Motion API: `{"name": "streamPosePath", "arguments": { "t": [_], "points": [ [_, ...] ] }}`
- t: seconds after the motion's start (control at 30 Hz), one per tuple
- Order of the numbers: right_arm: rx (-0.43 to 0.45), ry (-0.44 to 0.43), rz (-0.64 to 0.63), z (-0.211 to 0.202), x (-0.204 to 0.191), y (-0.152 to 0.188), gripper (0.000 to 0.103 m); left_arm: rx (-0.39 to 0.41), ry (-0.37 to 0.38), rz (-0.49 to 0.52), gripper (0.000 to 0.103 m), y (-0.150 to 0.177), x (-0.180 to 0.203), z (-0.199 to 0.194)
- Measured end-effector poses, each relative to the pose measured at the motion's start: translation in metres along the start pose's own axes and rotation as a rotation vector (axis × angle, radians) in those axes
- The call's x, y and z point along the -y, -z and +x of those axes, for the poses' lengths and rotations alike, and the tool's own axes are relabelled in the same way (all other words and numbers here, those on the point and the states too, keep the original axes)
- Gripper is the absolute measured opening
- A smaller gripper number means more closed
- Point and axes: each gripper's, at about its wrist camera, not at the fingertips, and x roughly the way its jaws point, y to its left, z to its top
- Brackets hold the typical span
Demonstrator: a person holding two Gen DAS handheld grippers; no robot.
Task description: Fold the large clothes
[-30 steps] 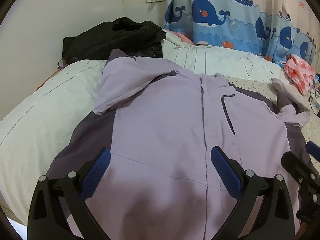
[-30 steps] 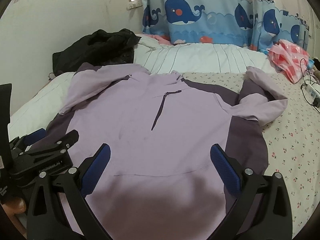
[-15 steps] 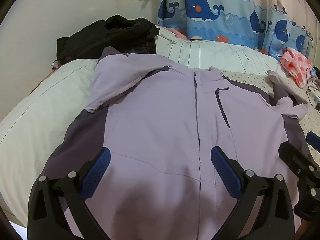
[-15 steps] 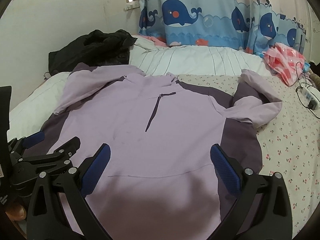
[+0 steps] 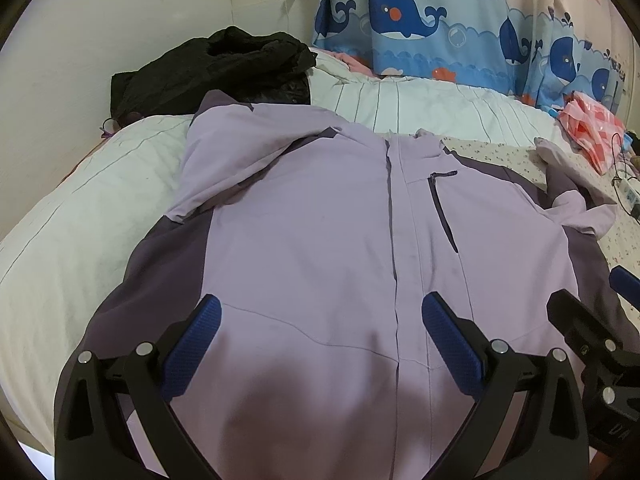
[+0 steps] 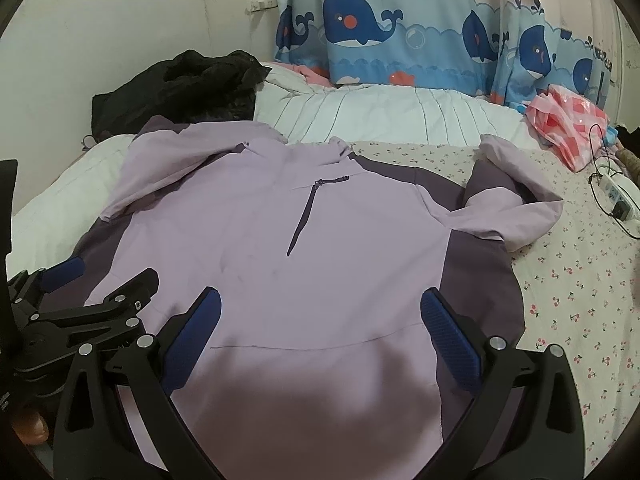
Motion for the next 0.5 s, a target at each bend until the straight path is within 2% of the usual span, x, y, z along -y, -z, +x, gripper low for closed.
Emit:
{"name": "streamPosePath", "arguments": {
  "t": [0.5],
  "points": [
    [0.037,0.083,-0.099,-0.007,-0.019,-0.002,0.097,-0.02,-0.004,-0.036,0.096,0.001,-0.006,0.007]
  ]
}}
